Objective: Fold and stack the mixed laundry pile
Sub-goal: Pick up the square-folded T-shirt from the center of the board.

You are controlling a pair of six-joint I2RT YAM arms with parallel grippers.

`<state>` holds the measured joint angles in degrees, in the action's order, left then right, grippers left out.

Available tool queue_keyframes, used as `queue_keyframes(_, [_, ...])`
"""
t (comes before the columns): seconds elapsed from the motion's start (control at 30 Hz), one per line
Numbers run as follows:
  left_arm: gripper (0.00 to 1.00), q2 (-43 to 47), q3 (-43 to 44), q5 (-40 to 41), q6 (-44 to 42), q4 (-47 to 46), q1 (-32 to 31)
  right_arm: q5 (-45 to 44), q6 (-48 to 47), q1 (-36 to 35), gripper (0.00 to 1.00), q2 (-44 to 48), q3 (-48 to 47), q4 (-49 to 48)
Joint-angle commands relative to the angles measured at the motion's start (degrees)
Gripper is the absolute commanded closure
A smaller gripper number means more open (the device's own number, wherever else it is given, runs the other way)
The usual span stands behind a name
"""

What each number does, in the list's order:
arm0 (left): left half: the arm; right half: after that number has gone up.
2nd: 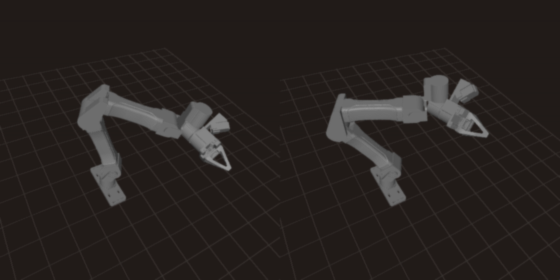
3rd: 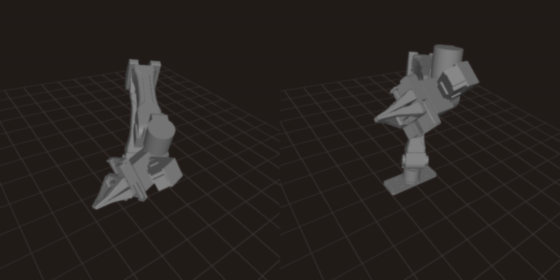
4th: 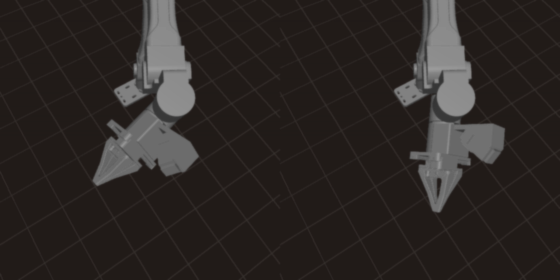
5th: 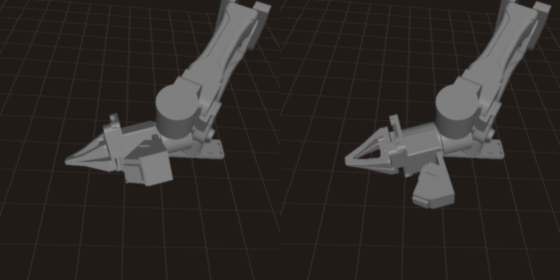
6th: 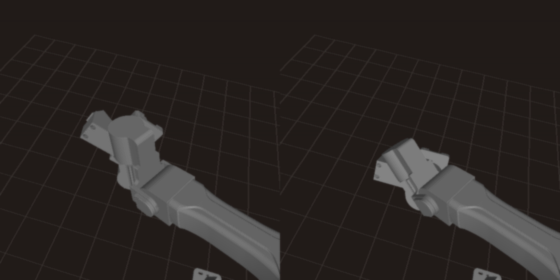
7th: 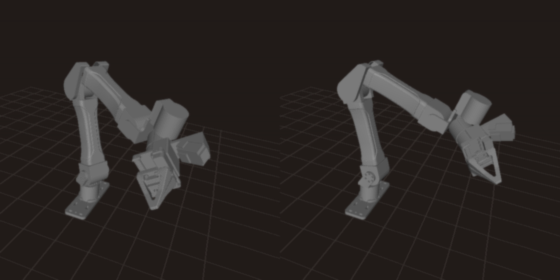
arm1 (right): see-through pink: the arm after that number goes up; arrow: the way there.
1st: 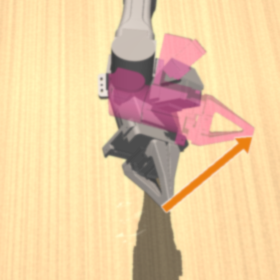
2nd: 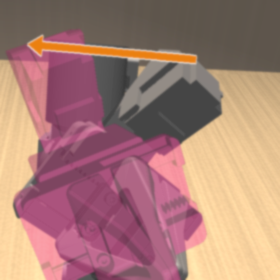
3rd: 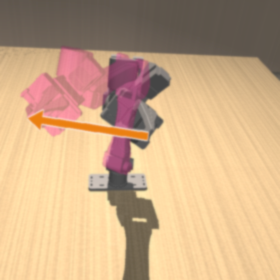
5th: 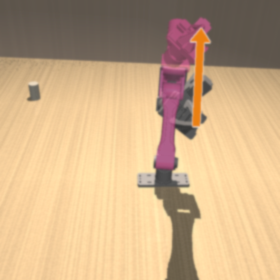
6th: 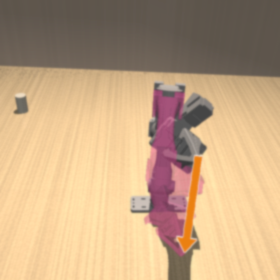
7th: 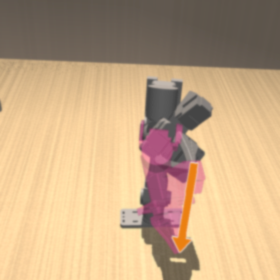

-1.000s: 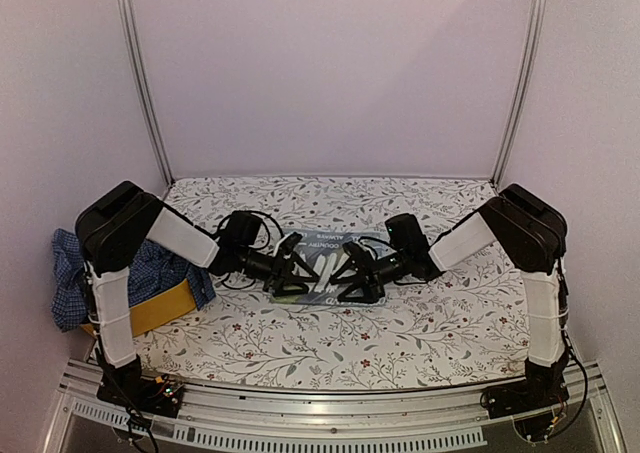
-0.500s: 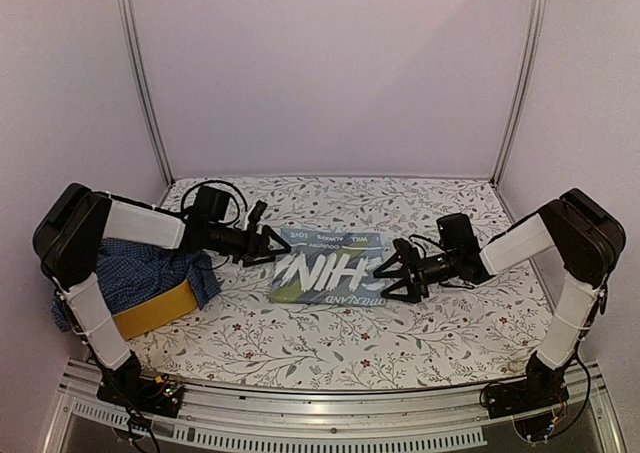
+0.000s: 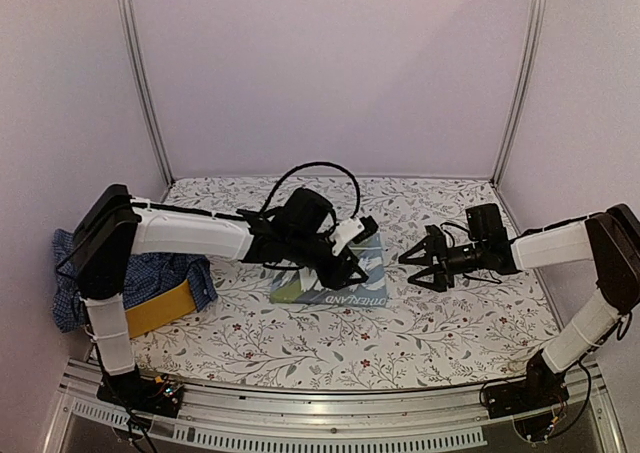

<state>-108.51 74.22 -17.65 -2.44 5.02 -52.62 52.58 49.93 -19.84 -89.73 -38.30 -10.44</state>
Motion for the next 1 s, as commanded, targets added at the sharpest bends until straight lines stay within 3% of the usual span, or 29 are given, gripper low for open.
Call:
queue_keyframes(0.0, [0.50, -6.19, 3.80, 4.86, -12.48, 2.40, -4.48, -1.81, -1.74, 0.47, 0.26, 2.72, 1.31, 5.07])
queue_keyframes(0.17, [0.56, -12.18, 6.35, 6.95, -18.23, 1.24, -7.75, -2.00, -2.25, 0.67, 0.26, 4.77, 2.71, 7.31])
queue_keyframes(0.5, [0.69, -20.19, 8.99, 13.75, -18.69, 0.09, -9.04, -3.70, -1.62, 0.79, 0.26, 6.20, 6.20, 7.68])
queue_keyframes(0.7, [1.00, -18.45, 9.90, 12.90, -16.54, -0.90, -9.06, -3.86, -0.28, 0.57, 0.26, 3.05, 6.48, 5.10])
queue_keyframes(0.97, [1.00, -12.90, 10.16, 7.32, -13.11, -4.09, -9.08, -3.90, 4.96, -2.91, 0.17, -4.63, 3.20, -2.61])
